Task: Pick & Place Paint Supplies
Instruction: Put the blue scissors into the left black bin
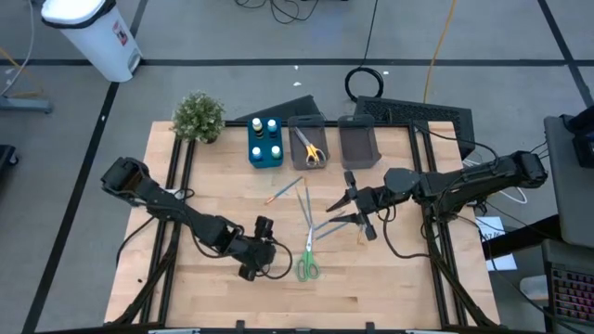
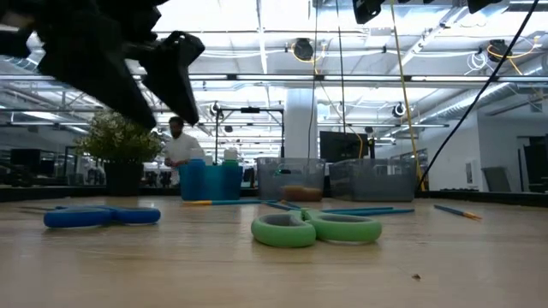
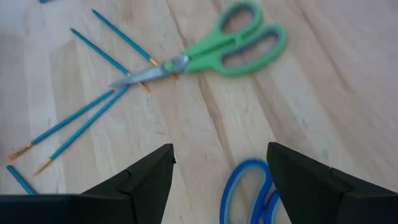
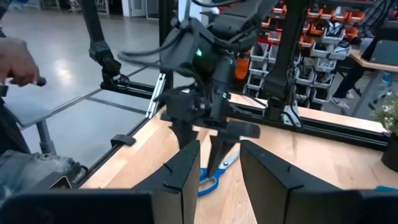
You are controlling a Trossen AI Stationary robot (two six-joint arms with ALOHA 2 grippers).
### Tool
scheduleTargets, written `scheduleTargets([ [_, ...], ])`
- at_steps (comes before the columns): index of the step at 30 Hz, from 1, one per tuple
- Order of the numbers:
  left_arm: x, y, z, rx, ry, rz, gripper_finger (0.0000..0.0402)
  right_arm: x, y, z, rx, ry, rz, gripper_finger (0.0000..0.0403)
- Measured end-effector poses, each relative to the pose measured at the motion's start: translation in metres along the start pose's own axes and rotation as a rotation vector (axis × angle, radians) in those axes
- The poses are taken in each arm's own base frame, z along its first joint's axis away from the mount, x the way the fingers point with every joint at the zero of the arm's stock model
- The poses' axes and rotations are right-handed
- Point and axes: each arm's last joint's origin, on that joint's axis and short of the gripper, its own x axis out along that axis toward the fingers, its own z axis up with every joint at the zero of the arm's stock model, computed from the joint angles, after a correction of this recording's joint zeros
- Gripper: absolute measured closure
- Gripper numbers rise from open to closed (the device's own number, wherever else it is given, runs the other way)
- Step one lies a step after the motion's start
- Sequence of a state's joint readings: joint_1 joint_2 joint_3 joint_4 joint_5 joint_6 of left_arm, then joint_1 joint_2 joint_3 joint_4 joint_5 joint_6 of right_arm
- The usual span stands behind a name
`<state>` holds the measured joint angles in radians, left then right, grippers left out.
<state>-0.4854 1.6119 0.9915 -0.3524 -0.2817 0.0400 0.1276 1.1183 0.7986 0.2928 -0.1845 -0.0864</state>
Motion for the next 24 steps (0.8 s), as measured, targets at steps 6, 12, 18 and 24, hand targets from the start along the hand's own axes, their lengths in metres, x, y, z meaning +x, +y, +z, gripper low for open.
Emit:
scheduleTargets([
  [6,0.003,-0.004,-0.009,0.0,0.07,-0.064,0.0133,0.0,0.0,-0.001,0.02,0.009,0.0,0.0298],
  [12,0.008,-0.011,-0.027,-0.009,0.128,-0.034,0.0133,0.0,0.0,-0.002,0.022,0.02,0.001,0.0298],
  [18,0.014,-0.014,-0.043,-0.062,0.154,-0.028,0.0133,0.0,0.0,-0.002,0.022,0.02,0.001,0.0298],
  [24,0.022,-0.021,-0.048,-0.046,0.029,-0.086,0.0133,0.0,0.0,-0.002,0.023,0.02,0.0,0.0298],
])
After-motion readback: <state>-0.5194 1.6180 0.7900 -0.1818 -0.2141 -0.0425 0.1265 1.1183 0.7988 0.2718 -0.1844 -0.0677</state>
